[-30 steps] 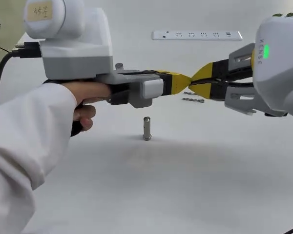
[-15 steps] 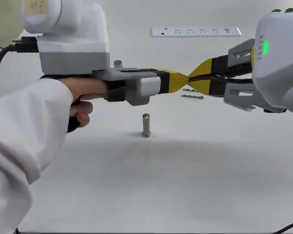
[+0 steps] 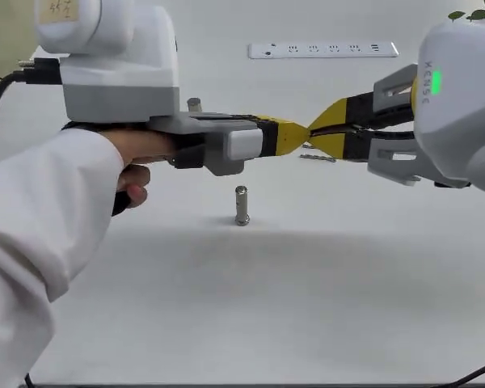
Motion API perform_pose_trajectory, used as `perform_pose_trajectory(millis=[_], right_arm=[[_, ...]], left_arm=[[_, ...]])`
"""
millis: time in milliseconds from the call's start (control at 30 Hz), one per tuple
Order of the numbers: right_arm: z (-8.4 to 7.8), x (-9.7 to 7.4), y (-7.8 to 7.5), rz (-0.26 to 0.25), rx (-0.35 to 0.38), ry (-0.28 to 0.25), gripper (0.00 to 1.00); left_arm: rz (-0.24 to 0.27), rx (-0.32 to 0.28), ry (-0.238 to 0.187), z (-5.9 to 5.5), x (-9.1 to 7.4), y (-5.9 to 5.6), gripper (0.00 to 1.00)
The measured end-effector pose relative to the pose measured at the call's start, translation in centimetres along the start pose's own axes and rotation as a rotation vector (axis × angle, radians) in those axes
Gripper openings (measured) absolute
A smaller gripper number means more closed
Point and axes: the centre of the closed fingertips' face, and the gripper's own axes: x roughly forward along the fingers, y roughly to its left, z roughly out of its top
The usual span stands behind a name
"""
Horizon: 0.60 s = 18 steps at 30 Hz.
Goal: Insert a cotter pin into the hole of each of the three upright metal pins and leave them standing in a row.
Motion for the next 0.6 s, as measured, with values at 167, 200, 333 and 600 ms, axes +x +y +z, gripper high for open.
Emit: perform_pose_trajectory(millis=[167,200,333,600], right_arm=[[0.05,0.06,0.20,0.004,-0.006,-0.006,0.00],[0.05,0.05,0.21,0.003,-0.009,-0.006,0.00],[0.15,0.04,0.26,0.002,-0.024,-0.012,0.00],[0.45,-0.11,-0.07,-0.024,-0.068,-0.043,0.00]], left_arm=[[0.005,-0.075,0.011,-0.22,-0.22,0.45,0.00],[0.006,-0.079,0.010,-0.21,-0.22,0.47,0.00],[0.003,-0.105,0.002,-0.23,-0.41,0.72,0.00],[0.005,-0.130,-0.030,0.22,-0.70,0.93,0.00]])
